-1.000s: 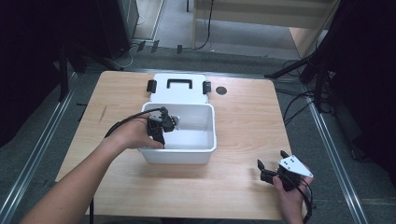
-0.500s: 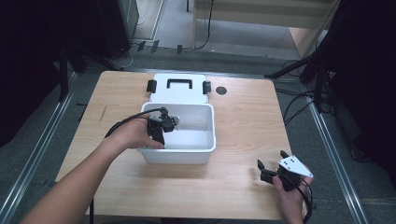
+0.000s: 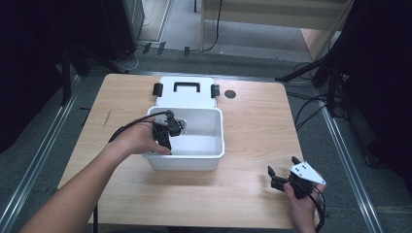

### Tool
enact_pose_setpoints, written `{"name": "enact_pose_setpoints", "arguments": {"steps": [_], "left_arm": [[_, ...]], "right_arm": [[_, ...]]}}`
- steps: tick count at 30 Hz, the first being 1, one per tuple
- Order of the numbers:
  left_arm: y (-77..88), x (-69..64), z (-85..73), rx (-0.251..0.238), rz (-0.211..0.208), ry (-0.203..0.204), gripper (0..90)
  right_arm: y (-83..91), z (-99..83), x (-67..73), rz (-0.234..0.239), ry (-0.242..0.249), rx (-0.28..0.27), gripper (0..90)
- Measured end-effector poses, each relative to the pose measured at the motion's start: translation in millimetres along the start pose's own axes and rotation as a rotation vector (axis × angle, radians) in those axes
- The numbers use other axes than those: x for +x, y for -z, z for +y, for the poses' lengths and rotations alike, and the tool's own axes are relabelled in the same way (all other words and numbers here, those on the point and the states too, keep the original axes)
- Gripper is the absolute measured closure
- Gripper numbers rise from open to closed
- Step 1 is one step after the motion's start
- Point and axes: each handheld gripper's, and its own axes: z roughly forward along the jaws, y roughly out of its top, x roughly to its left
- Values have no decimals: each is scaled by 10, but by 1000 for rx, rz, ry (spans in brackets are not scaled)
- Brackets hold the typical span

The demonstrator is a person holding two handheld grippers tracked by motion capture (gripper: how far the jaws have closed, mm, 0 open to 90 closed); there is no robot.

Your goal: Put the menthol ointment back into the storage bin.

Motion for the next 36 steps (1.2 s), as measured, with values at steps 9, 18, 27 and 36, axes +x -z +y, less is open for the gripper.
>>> {"name": "enact_pose_setpoints", "arguments": {"steps": [9, 18, 27, 36], "left_arm": [[159, 11, -40, -29, 23, 14, 472], [450, 36, -177, -89, 37, 35, 462], [835, 51, -457, -181, 55, 75, 466], [996, 134, -841, -203, 74, 128, 464]], "right_arm": [[0, 0, 0, 0, 0, 0, 69], [-2, 1, 3, -1, 0, 3, 69], [-3, 2, 5, -2, 2, 6, 69], [-6, 3, 7, -7, 6, 7, 69]]}}
